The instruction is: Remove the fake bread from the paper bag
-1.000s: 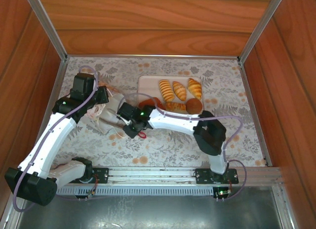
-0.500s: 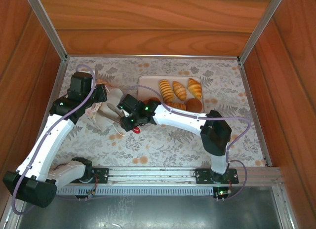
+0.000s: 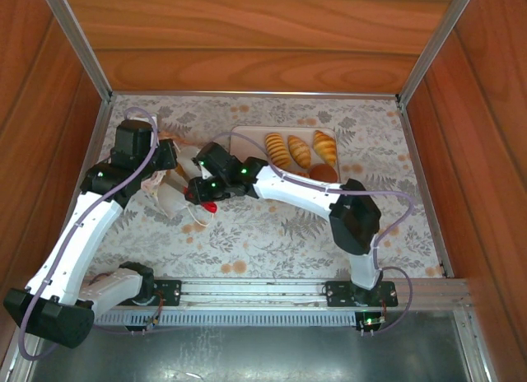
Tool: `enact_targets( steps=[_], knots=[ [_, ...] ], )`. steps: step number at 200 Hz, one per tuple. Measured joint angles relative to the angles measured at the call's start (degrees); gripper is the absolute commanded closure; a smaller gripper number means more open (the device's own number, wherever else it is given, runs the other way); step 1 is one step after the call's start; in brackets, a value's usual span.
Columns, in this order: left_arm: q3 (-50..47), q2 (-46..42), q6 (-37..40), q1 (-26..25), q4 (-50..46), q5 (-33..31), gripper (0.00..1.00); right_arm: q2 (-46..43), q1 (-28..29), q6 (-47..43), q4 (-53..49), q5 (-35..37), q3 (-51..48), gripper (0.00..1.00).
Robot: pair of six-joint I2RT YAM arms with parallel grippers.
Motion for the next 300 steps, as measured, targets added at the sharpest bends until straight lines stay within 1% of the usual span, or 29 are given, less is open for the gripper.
enact_targets(
  steps=[31,71,88,104,130,159,174,192,216,232,250,264,300],
  knots=[
    [0.3,0.0,0.0,0.0,0.0,0.0,1.0,4.4,0.1,0.4,-1.9,0.1,5.1,0.48],
    [0.3,0.0,0.0,0.0,0.0,0.0,1.0,9.8,0.1,-0.9,-7.7,2.2,13.1,0.46],
    [0.3,0.0,0.0,0.0,0.0,0.0,1.0,11.4,0.2,-1.6,-9.0,2.2,15.6,0.5],
    [0.3,0.0,0.0,0.0,0.0,0.0,1.0,12.7,0.4,-2.2,-10.0,2.6,17.5,0.57],
    [0.3,0.0,0.0,0.0,-0.2,0.0,1.0,13.3,0.5,-2.8,-11.7,3.6,17.9,0.61],
    [0.3,0.0,0.0,0.0,-0.3,0.0,1.0,13.3,0.5,-4.2,-12.9,4.5,17.9,0.5],
    [0.3,0.0,0.0,0.0,-0.3,0.0,1.0,12.9,0.7,-5.6,-11.5,4.6,16.2,0.44],
    [0.3,0.0,0.0,0.0,-0.3,0.0,1.0,11.0,1.2,-8.3,-8.8,4.9,10.2,0.37],
    [0.2,0.0,0.0,0.0,-0.2,0.0,1.0,8.2,3.3,-12.3,-5.8,7.9,0.7,0.28],
    [-0.2,0.1,0.0,0.0,-0.3,0.1,1.0,7.3,5.6,-15.6,-4.0,10.1,-3.5,0.26],
    [-0.7,0.3,0.0,0.0,-0.3,0.3,1.0,7.5,7.7,-18.8,-2.7,11.6,-4.9,0.25],
    [-1.0,0.5,0.0,0.0,-0.3,0.3,1.0,7.5,9.1,-21.1,-1.7,12.6,-4.6,0.21],
    [-1.0,0.4,0.0,0.0,-0.3,0.4,1.0,10.5,9.4,-23.7,-1.9,16.7,0.1,0.21]
  ],
)
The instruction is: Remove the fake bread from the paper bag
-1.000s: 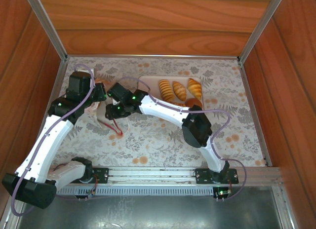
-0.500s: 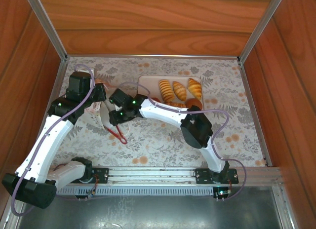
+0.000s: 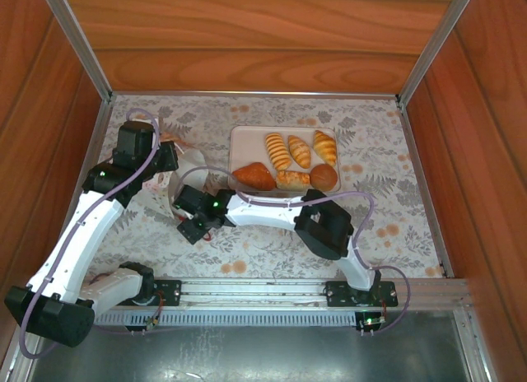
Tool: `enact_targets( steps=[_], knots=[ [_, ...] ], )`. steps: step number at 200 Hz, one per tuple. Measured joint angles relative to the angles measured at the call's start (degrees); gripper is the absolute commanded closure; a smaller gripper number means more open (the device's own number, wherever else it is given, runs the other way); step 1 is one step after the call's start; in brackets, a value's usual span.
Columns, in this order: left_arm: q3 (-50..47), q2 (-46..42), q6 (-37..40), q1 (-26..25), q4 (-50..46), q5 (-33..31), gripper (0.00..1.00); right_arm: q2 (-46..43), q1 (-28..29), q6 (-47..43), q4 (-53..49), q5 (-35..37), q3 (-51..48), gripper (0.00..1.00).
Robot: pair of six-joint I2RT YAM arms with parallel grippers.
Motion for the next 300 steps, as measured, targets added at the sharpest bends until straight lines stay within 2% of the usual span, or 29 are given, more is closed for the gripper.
enact_targets(
  steps=[47,78,101,124,146,182,210,246,300],
  knots=[
    [0.0,-0.1,0.0,0.0,0.0,0.0,1.0,8.5,-0.3,-2.4,-2.8,5.1,7.3,0.21],
    [0.0,-0.1,0.0,0.0,0.0,-0.2,1.0,10.1,-0.3,-2.7,-3.5,6.0,9.9,0.27],
    [-0.1,-0.2,0.0,0.0,0.0,-0.4,1.0,10.6,-0.3,-2.0,-4.1,7.2,10.8,0.35],
    [-0.1,-0.4,0.1,0.0,0.0,-0.4,1.0,10.4,-0.3,-1.8,-2.8,7.3,10.1,0.54],
    [-0.1,-0.4,0.2,0.0,0.0,-0.5,1.0,9.8,-0.5,-1.1,-2.1,7.3,9.0,0.65],
    [-0.1,-0.8,0.3,0.0,0.0,-0.9,1.0,8.0,-0.8,-1.1,-3.7,7.3,7.0,0.66],
    [-0.1,-1.3,0.4,0.0,0.0,-1.1,1.0,1.3,-0.8,-1.0,-4.6,6.8,0.6,0.65],
    [-0.1,-1.4,0.5,0.0,0.0,-1.3,1.0,-8.5,-1.5,0.5,-4.7,2.4,-5.3,0.65],
    [-0.1,-1.5,0.5,0.0,0.0,-1.3,1.0,-12.4,-3.8,4.8,-4.8,-2.4,-10.0,0.66]
  ],
)
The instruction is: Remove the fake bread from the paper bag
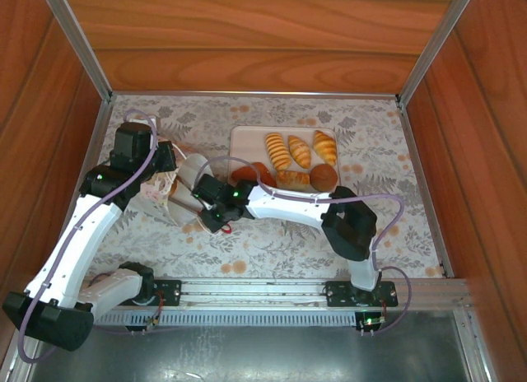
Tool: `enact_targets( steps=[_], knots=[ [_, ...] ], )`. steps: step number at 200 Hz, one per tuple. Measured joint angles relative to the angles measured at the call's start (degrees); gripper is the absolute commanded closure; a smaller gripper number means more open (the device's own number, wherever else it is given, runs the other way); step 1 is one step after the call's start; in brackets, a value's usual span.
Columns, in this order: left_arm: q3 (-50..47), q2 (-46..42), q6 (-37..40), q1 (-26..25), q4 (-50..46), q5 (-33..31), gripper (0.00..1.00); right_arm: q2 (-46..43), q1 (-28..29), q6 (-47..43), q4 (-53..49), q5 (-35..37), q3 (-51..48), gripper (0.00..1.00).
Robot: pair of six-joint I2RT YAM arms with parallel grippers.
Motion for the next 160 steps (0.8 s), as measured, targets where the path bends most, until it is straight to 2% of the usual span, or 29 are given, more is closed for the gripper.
enact_targets(
  steps=[69,100,129,160],
  knots=[
    [0.0,-0.2,0.2,0.0,0.0,0.0,1.0,-5.9,-4.2,8.2,4.5,-7.5,-2.0,0.64],
    [0.0,-0.3,0.4,0.0,0.0,0.2,1.0,-2.4,-5.0,10.3,4.1,-9.7,0.9,0.63],
    [0.0,-0.3,0.4,0.0,0.0,0.5,1.0,2.2,-4.7,10.8,2.1,-10.5,6.0,0.69],
    [0.0,-0.2,0.4,0.0,0.0,0.4,1.0,2.6,-4.3,9.3,0.7,-10.2,7.8,0.72]
  ],
)
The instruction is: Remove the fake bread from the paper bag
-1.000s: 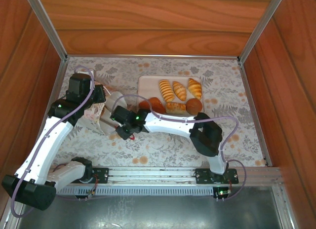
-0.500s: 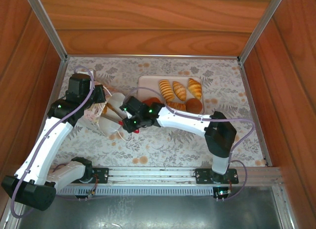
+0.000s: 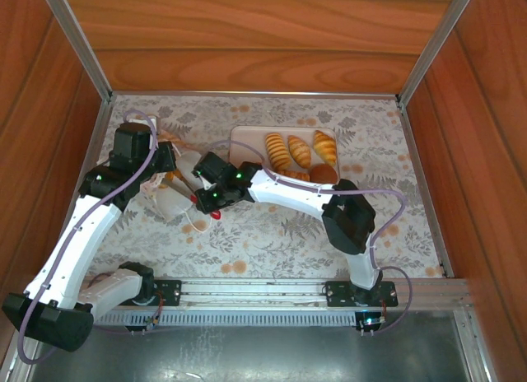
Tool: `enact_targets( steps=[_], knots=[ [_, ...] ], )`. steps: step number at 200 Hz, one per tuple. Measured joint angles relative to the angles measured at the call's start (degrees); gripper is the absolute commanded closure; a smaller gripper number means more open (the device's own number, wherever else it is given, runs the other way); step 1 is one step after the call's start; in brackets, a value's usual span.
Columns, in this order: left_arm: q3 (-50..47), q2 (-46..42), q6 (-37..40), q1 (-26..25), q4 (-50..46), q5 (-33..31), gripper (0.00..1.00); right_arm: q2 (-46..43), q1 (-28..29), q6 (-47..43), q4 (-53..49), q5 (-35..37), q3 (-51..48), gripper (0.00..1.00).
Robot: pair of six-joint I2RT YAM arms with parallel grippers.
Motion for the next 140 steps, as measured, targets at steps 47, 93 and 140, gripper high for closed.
enact_targets(
  steps=[47,93,140],
  knots=[
    [0.0,0.3,0.1,0.0,0.0,0.0,1.0,-2.5,0.7,-4.2,-3.8,4.5,0.0,0.8],
    [0.0,0.9,0.4,0.0,0.0,-0.1,1.0,-6.0,0.7,-6.0,-6.9,5.7,0.0,0.87],
    [0.0,0.9,0.4,0.0,0.0,-1.0,1.0,-10.9,0.7,-6.1,-9.3,5.8,-2.2,0.88]
  ],
)
